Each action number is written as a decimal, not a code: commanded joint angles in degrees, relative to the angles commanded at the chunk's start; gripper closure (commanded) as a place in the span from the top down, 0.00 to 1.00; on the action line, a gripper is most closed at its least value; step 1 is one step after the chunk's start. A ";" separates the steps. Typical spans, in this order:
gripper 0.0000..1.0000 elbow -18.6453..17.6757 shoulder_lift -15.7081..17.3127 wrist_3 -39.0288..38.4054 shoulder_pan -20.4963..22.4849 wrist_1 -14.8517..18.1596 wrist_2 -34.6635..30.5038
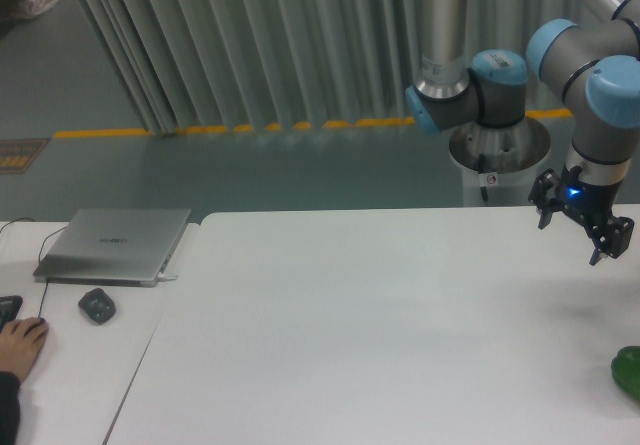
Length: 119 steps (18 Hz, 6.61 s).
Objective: Place the red pepper on the table
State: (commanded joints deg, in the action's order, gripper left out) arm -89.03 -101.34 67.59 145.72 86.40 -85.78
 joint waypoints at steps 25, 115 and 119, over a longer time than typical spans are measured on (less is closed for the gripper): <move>1.00 -0.18 0.09 -0.17 2.81 -15.90 0.35; 0.59 20.30 -32.52 -47.64 12.22 -41.92 1.75; 0.59 20.04 -32.26 -47.46 12.30 -41.84 2.28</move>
State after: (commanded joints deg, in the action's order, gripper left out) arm -68.99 -133.59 20.13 158.03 44.56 -83.50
